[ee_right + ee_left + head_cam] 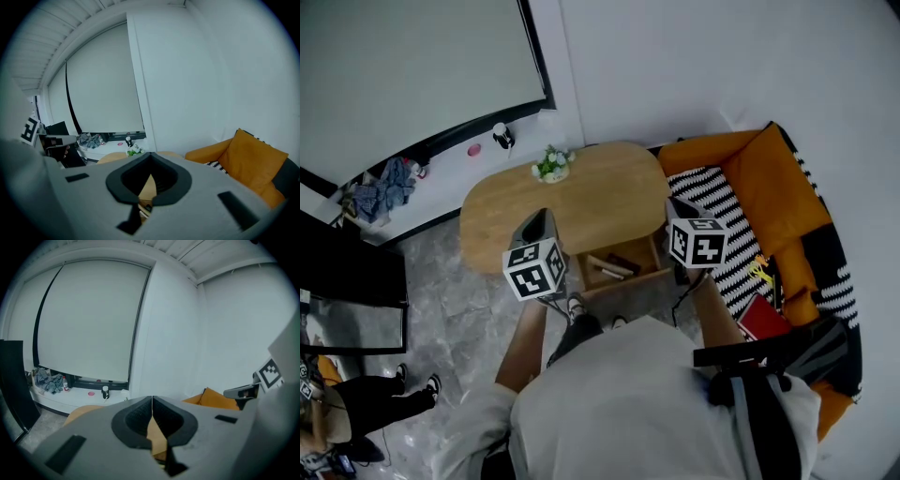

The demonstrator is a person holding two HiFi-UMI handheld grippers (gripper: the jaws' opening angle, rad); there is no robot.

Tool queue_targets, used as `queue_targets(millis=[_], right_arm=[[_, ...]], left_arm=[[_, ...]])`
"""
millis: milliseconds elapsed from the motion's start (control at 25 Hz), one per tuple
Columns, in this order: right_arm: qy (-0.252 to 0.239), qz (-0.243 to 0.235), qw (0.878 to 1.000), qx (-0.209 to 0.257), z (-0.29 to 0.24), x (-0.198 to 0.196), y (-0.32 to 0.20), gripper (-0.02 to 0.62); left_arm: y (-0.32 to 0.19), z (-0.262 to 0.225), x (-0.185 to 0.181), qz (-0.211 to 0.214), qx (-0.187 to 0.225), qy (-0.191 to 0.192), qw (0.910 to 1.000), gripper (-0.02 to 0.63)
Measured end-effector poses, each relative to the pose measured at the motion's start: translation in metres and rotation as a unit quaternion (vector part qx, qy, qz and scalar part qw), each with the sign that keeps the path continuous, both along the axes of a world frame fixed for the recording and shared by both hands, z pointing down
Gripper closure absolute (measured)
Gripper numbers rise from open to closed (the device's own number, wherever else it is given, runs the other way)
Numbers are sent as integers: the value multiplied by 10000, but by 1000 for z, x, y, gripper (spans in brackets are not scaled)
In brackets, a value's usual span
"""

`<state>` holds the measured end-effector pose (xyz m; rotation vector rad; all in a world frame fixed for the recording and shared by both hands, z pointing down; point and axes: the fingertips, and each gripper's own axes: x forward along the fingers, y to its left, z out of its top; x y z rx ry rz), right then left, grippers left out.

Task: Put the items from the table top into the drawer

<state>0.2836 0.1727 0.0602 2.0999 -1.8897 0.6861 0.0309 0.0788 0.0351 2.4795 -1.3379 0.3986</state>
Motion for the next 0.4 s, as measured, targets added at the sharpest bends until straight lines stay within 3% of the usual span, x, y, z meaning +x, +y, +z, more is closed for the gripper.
queue_targets(millis=[400], right_arm=[[96, -9, 10000, 5, -1, -1, -3, 603]], left_arm=[[0, 5, 0, -53, -28, 117, 9999, 595]])
